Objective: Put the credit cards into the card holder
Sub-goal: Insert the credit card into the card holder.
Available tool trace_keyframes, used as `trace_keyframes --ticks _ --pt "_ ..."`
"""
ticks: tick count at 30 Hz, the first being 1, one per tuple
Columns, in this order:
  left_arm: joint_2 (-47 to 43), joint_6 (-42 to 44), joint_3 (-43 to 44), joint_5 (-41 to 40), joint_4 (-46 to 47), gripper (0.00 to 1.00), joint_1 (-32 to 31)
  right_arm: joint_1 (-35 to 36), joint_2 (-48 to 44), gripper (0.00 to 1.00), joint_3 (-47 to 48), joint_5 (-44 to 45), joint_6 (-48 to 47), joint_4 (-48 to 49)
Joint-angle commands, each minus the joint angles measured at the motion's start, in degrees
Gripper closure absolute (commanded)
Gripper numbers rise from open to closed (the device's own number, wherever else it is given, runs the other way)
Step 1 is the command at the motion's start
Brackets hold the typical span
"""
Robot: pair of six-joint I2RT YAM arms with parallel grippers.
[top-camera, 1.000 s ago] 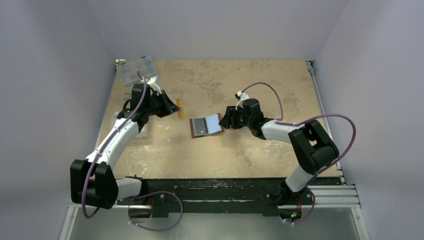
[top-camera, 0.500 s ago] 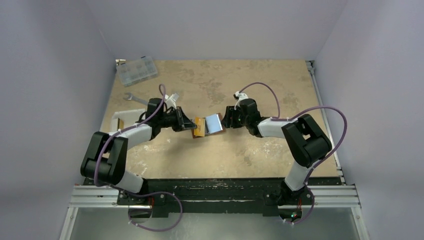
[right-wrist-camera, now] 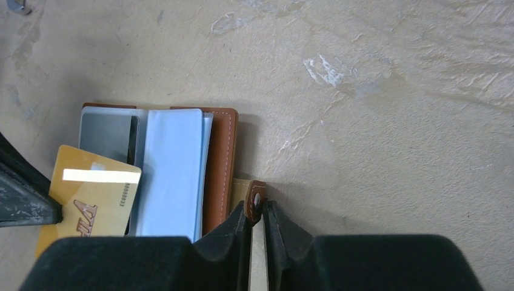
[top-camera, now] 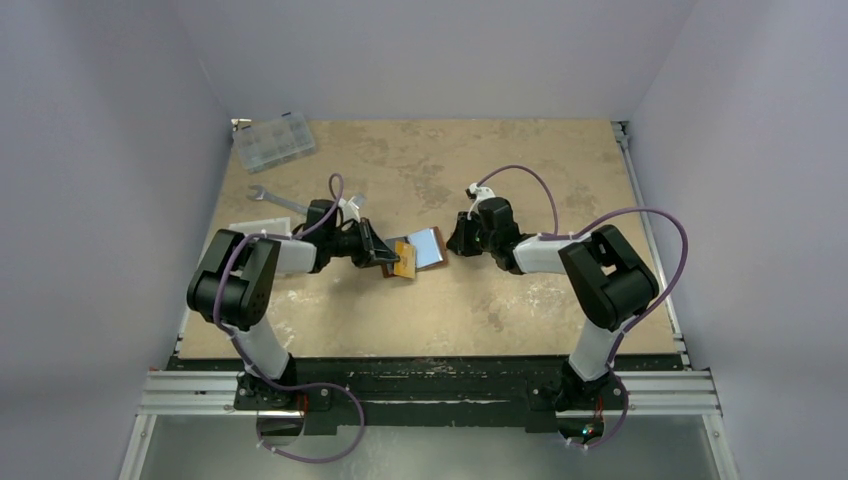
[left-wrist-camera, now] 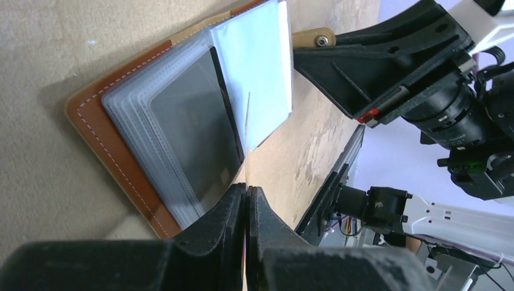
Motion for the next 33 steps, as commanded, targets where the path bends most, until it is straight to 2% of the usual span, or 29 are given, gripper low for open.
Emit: trace_keyframes --ticks 1,3,8,13,23,33 --pt "1.85 0.61 3.98 1.58 -1.27 1.00 0.03 0.32 0.16 0.82 1.43 -1.36 -0.34 1.20" --pt "2.87 1.90 5.20 1.17 -4.37 1.00 0.03 0.34 -0.12 0.83 1.34 -1.25 -0.37 1.11" --pt "3.63 1.06 5.15 0.69 -5.58 1.00 0.11 0.30 -0.56 0.84 1.07 -0.94 -0.43 0.90" --pt "2.32 0.97 4.75 0.78 -7.03 1.00 0.11 0.34 -0.49 0.90 1.07 -1.15 -0.45 0.93" --pt "0.41 5.36 6.31 0.16 -15.65 1.00 2.96 0.34 -0.09 1.00 1.25 -1.38 -0.52 0.76" --pt "3.35 4.96 6.52 3.12 -13.10 1.00 3.19 0.34 0.07 1.00 1.40 -1.31 -0.61 0.67"
